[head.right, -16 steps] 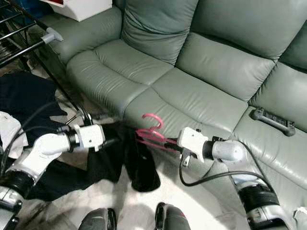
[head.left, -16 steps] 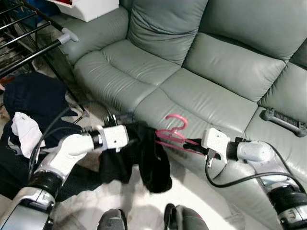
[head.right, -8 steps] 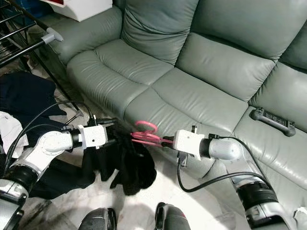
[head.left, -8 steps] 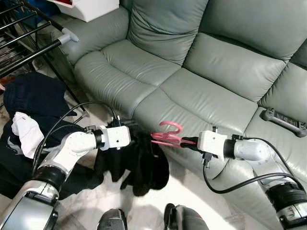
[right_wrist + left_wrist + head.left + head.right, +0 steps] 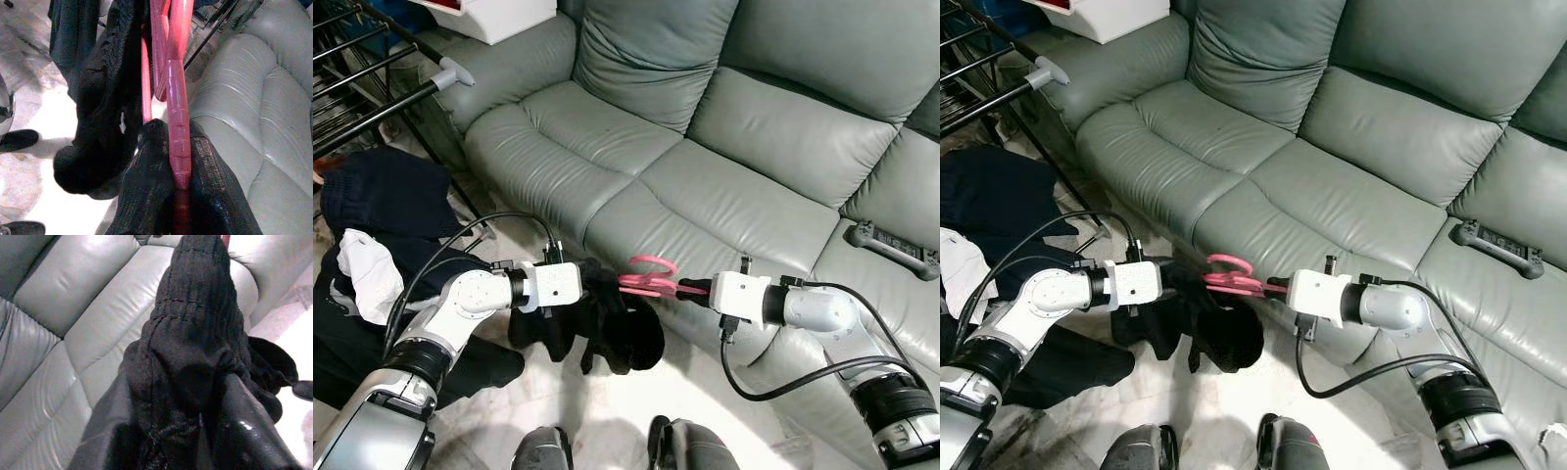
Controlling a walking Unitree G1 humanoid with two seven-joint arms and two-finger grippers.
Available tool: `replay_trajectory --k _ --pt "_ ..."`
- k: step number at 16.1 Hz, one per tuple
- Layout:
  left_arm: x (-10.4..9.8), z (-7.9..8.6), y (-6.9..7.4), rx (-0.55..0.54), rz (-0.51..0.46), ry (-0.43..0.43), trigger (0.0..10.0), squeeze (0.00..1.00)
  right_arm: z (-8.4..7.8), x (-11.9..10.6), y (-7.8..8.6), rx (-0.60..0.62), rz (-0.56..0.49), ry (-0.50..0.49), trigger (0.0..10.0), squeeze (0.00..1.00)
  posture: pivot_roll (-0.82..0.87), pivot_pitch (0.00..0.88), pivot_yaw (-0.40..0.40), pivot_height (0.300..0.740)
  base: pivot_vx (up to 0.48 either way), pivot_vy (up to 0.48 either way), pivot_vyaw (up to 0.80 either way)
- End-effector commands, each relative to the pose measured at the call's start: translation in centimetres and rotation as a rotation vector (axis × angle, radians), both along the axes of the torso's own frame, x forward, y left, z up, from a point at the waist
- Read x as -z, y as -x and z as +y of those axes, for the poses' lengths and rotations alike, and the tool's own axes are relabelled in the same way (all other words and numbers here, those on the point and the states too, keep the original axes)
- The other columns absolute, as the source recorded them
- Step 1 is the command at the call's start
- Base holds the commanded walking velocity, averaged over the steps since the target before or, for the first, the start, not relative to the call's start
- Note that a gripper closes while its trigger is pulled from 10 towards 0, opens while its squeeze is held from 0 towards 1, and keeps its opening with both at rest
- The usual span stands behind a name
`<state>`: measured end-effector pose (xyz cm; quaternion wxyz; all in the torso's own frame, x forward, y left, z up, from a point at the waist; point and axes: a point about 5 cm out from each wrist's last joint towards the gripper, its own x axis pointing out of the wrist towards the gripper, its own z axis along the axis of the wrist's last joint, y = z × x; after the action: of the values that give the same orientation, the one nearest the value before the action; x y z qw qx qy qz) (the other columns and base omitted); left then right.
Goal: Hang hanger
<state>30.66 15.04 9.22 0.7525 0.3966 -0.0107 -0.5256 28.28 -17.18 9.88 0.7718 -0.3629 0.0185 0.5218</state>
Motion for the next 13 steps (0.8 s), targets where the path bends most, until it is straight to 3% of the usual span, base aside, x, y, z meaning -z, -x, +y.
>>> replay_trajectory --k 1,13 --pt "0.5 -0.1 0.3 0.019 0.036 -0.016 0.0 0.00 0.6 -0.5 -0.3 -0.025 -0.038 -0.013 10.0 0.00 -0.08 0.122 0.006 0.740 0.000 0.000 0.00" --pt "0.0 -1.0 -0.1 0.019 0.042 0.031 0.0 0.00 1.9 0.0 -0.9 -0.007 -0.070 -0.030 10.0 0.00 -0.08 0.106 0.005 0.740 0.000 0.000 0.00"
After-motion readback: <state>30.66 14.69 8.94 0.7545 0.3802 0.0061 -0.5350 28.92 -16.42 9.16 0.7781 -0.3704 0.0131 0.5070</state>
